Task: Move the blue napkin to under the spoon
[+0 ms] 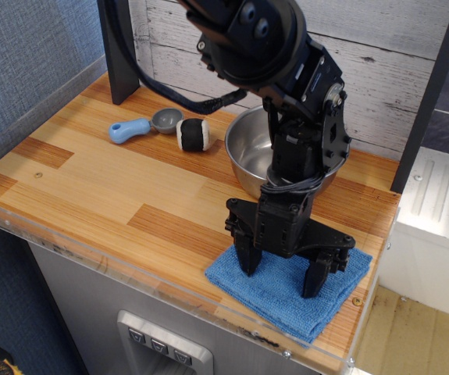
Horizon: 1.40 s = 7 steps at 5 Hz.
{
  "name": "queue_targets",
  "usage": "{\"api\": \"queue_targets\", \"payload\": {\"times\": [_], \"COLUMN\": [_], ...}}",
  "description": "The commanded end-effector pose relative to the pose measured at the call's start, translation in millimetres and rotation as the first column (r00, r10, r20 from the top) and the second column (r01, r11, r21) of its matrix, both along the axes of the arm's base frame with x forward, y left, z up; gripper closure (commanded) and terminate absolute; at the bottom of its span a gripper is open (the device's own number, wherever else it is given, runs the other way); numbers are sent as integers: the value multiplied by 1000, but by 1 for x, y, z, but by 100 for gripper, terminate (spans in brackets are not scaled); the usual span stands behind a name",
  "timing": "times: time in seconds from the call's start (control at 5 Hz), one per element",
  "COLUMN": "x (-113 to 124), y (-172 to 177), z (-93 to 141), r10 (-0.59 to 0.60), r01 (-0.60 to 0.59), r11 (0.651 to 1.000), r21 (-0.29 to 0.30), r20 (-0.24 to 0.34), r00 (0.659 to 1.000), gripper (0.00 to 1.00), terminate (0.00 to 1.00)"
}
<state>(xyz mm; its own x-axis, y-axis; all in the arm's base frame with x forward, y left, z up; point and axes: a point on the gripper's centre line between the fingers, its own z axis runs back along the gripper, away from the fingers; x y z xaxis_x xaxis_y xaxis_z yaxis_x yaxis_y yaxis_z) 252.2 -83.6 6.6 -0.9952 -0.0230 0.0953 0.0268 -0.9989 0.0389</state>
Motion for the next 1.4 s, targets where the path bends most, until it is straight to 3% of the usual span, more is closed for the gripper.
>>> {"api": "queue_targets", "payload": {"times": [0.0,0.6,1.2], "x": [-1,-5,-3], "y": [8,65,144], "z": [-10,7,6], "r10": [19,197,389], "r01": [-19,-198,-390], "r11": [1000,980,919], "r21": [-1,33,47], "r20": [-6,47,44], "r00": [1000,979,920], "gripper": [0,0,0], "terminate": [0,0,0]}}
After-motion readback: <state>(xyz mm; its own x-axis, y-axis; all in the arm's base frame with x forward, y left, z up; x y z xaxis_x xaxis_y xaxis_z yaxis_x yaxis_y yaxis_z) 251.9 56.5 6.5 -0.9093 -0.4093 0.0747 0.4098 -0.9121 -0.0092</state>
